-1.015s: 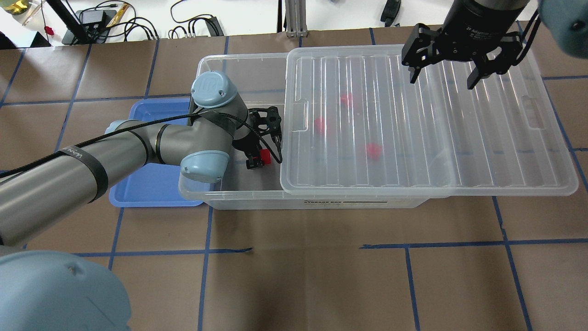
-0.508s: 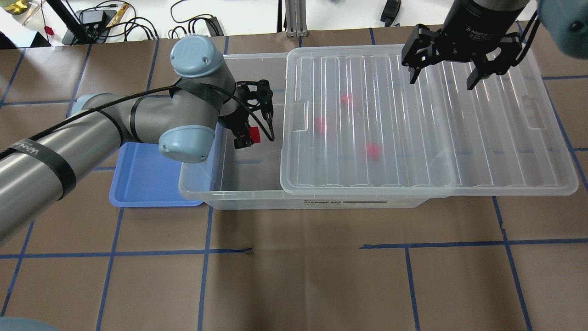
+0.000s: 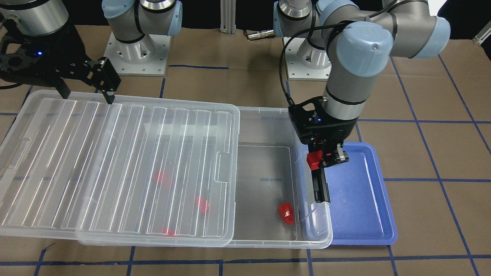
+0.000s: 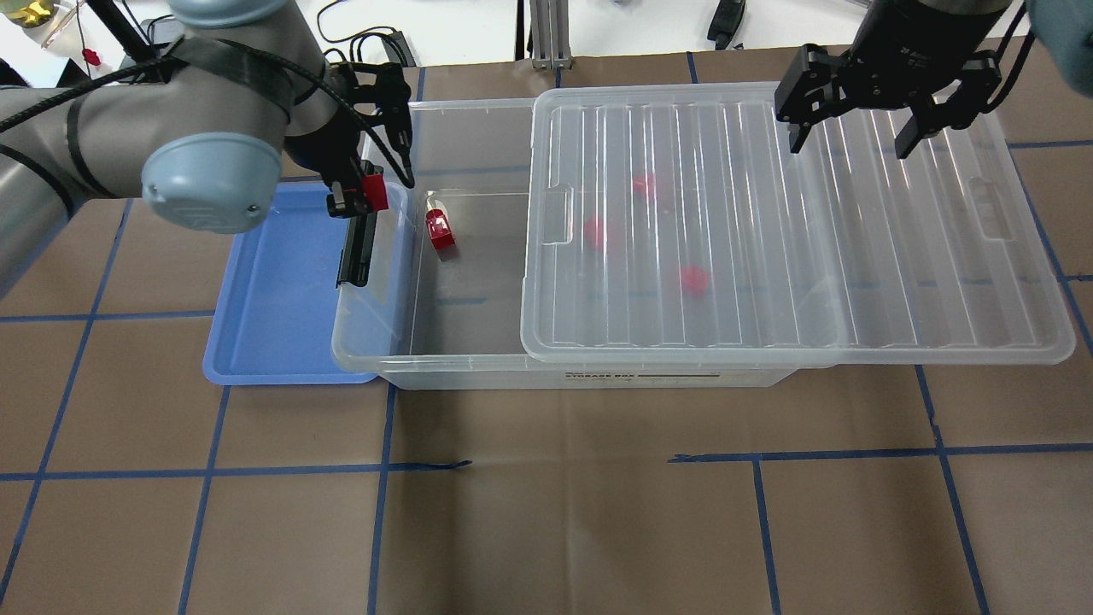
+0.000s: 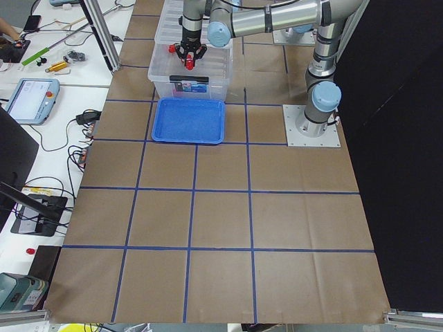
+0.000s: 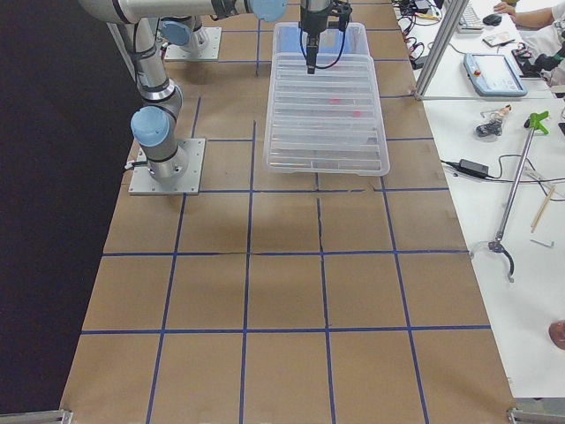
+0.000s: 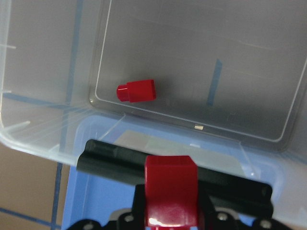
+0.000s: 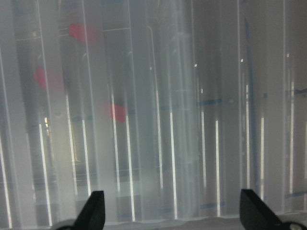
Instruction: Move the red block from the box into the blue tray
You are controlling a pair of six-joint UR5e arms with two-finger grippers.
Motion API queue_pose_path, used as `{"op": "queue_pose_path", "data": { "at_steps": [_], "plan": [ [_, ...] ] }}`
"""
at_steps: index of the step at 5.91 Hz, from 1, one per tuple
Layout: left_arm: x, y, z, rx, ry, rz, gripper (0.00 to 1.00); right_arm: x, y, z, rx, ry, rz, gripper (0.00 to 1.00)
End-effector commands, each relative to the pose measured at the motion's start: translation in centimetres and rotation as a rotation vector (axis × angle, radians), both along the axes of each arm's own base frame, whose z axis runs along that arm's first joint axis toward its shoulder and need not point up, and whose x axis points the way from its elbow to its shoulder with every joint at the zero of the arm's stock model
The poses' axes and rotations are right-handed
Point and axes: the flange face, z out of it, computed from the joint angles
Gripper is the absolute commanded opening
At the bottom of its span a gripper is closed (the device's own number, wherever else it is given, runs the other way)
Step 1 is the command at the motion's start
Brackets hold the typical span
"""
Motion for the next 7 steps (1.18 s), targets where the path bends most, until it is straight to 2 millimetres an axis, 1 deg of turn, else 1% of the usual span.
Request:
{"op": "queue_pose_path", "data": {
  "at_steps": [1, 2, 3, 4, 5, 6, 7],
  "plan": [
    [8.5, -0.9, -2.0, 0.038, -0.025, -0.063, 0.04, -14.3, -0.2, -0.4, 0.036, 0.056, 0.058, 1.0],
    [10.5, -0.2, -5.6, 0.017, -0.024, -0.047, 0.04, -20.9, -0.5, -3.0, 0.083, 0.041, 0.116, 1.0],
    [11.2, 0.8, -10.7, -0.002, 0.002, -0.071, 0.04, -28.3, -0.5, -5.7, 0.102, 0.026, 0.123, 1.0],
    [12.0, 0.9, -13.9, -0.008, 0.004, -0.094, 0.04, -33.4, -2.1, -9.5, 0.084, 0.044, 0.137, 1.0],
    [12.2, 0.4, -16.5, 0.026, 0.026, -0.095, 0.04, -34.4, -3.3, -13.5, 0.13, 0.007, 0.142, 1.0],
    [12.0, -0.1, -18.5, 0.04, 0.05, -0.134, 0.06, -33.9, -2.7, -15.6, 0.156, -0.025, 0.143, 1.0],
    [12.2, -0.6, -19.2, 0.045, 0.051, -0.134, 0.15, -32.9, -2.1, -17.7, 0.161, -0.042, 0.134, 1.0]
  ]
}}
